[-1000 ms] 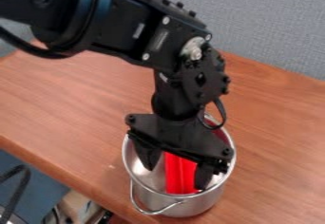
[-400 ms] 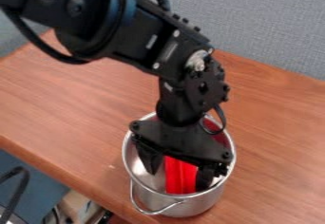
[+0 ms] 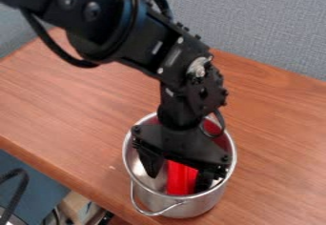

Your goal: Move the red object from the metal pot to the table

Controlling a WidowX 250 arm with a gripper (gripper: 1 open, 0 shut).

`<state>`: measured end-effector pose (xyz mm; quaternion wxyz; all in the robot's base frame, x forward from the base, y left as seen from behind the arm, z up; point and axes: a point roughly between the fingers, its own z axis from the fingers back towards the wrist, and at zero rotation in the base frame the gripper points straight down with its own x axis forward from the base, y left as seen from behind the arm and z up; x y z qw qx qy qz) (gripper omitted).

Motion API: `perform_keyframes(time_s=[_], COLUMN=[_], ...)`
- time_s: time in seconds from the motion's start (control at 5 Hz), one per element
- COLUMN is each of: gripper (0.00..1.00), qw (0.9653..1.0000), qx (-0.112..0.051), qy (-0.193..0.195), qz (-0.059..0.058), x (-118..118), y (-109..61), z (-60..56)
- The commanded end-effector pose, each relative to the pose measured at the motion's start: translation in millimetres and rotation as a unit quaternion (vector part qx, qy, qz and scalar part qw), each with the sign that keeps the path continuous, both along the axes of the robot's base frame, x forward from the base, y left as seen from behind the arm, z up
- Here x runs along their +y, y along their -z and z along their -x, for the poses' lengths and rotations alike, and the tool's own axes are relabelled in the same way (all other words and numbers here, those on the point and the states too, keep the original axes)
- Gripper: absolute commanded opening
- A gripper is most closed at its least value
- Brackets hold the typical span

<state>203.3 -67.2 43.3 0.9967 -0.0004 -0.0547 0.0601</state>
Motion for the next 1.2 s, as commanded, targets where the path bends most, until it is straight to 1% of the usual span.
perform_keyframes(time_s=[0.0, 0.2, 0.4, 1.0], gripper=[1.00, 1.00, 0.00, 0.00], qw=[1.0000, 0.9999, 0.9999, 0.9998], qx=[-0.006, -0.003, 0.000, 0.000], qy=[-0.007, -0.010, -0.014, -0.021], qz=[-0.003, -0.007, -0.009, -0.006], x=[3.6, 5.0, 6.9, 12.8], y=[0.9, 5.1, 8.7, 6.8], z=[-7.1, -9.0, -10.6, -11.9])
